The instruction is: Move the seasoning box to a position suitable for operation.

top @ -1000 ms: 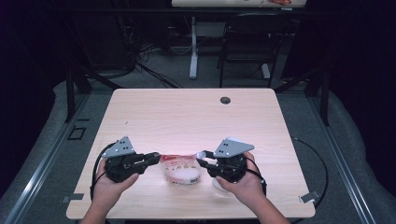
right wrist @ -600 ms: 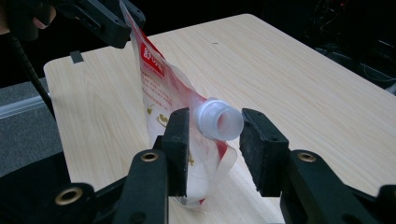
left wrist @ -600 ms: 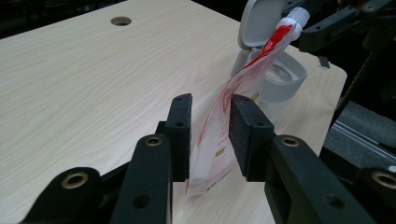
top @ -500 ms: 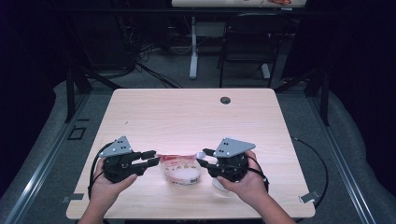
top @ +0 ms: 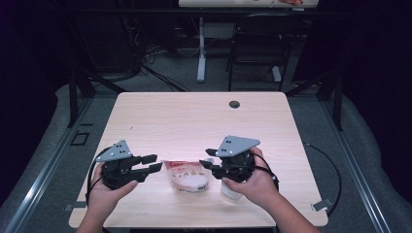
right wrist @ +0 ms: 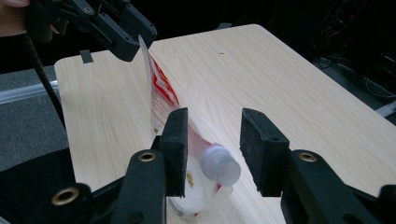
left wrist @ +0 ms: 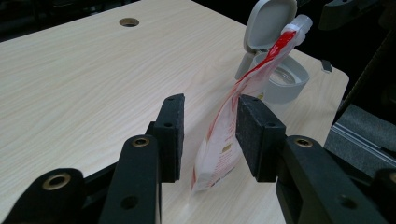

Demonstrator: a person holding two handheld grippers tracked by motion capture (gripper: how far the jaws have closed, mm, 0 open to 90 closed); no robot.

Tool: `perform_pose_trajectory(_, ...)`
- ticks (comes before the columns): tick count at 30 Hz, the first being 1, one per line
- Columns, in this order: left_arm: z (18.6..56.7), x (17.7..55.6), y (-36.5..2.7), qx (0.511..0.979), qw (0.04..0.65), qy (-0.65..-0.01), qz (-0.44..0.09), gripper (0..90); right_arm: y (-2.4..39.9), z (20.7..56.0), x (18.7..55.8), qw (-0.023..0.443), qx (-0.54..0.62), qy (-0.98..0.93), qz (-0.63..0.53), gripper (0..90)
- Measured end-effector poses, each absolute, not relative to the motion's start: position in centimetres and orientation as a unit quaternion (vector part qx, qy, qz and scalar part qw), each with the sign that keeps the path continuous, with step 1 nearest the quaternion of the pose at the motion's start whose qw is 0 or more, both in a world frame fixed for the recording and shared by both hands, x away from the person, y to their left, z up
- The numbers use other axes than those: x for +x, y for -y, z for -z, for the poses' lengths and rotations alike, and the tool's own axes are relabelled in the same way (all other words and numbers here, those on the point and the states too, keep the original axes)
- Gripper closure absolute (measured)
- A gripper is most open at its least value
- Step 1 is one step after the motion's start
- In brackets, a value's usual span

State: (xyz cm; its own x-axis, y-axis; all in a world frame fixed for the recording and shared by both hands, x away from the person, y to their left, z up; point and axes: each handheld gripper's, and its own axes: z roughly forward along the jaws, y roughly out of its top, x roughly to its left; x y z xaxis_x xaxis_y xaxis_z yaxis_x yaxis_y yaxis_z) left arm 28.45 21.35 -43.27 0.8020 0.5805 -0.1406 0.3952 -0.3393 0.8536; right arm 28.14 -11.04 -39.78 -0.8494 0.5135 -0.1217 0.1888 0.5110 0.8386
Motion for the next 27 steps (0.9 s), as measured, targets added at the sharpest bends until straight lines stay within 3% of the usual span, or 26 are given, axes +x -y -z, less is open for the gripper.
perform_pose_trajectory(27, 42.5, 29.0, -24.0, 0.797, 0.492, -0.334, -0.109, 59.8, 6.2, 38.0, 30.3, 0.162, 0.149, -0.887, -0.405, 61.4)
